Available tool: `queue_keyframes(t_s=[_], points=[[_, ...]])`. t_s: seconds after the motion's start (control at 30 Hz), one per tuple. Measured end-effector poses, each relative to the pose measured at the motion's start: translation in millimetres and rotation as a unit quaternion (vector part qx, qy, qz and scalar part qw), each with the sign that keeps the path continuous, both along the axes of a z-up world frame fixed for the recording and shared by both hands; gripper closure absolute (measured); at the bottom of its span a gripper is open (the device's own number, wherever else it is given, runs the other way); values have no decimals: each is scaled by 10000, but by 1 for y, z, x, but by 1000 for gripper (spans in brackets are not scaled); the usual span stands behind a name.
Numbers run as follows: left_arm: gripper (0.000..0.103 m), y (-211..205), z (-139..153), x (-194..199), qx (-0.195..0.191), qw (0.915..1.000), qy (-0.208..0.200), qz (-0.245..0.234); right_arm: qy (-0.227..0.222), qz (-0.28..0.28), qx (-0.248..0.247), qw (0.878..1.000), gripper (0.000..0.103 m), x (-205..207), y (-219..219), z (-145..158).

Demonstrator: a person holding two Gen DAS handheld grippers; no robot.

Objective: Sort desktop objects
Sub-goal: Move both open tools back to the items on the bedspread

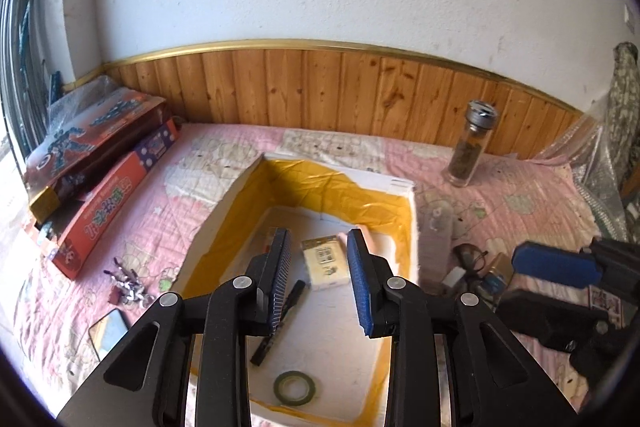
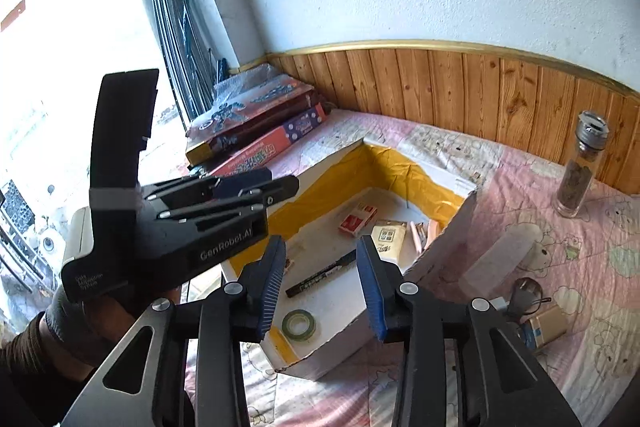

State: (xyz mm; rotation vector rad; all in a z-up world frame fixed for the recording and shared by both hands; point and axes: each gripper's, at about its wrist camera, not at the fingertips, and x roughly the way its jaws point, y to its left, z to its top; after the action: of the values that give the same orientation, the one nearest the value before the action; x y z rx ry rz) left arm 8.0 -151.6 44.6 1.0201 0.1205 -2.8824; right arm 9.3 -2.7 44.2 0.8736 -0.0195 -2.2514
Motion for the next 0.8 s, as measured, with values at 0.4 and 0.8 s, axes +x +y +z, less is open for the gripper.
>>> queue_keyframes(t_s=[0.4, 0.8], points=[[65, 106, -63, -22, 562, 9863, -950, -1223, -99, -1162, 172, 9930, 52, -40, 113, -4], [60, 157, -149, -67, 580, 9707, -1672, -1627, -1376, -1465, 1818, 9626, 35, -108, 155, -149]])
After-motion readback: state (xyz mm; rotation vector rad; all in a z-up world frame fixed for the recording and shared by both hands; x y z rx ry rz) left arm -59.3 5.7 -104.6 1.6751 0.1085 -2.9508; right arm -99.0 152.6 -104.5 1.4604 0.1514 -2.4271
